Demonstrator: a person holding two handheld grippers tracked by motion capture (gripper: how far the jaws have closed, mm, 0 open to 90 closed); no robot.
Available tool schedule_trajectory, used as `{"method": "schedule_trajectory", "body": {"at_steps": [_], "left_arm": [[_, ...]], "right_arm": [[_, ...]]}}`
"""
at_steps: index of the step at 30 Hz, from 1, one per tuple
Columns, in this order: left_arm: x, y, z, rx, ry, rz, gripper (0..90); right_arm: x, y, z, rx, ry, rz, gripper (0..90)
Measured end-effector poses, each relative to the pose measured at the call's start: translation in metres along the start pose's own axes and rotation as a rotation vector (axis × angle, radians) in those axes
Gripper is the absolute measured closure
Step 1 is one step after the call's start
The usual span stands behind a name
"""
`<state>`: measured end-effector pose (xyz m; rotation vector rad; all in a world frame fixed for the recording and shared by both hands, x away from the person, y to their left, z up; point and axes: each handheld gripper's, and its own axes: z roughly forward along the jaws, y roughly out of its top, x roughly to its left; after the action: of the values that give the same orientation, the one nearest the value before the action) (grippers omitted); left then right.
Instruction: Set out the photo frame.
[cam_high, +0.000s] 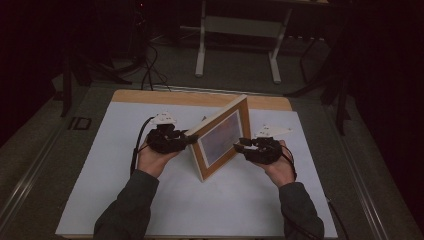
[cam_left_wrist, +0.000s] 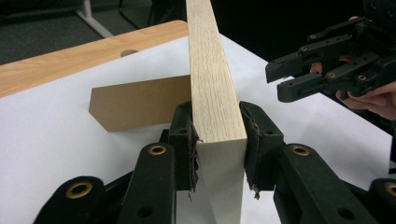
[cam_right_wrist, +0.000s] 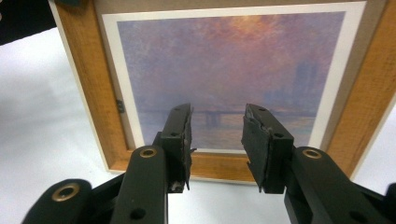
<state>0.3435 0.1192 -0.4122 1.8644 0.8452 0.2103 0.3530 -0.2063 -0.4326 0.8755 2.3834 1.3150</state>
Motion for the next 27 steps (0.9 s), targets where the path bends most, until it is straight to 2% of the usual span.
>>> {"method": "schedule_trajectory", "body": {"at_steps": [8, 14, 21, 27], "left_arm": [[0.013, -0.001, -0.006, -0.001, -0.046, -0.007, 70.1], [0.023, -0.002, -0.011, 0.001, -0.079, -0.014, 70.8], [0.032, -0.003, -0.014, 0.003, -0.11, -0.018, 71.1], [0.039, -0.002, -0.016, 0.012, -0.134, -0.009, 71.2]], "right_arm": [[-0.003, 0.0, 0.0, 0.012, -0.022, -0.009, 60.7], [-0.005, 0.001, 0.002, 0.023, -0.066, -0.014, 57.5], [-0.013, 0.005, 0.004, 0.003, -0.093, 0.015, 55.2], [-0.026, 0.012, 0.003, -0.041, -0.118, 0.031, 50.9]]}}
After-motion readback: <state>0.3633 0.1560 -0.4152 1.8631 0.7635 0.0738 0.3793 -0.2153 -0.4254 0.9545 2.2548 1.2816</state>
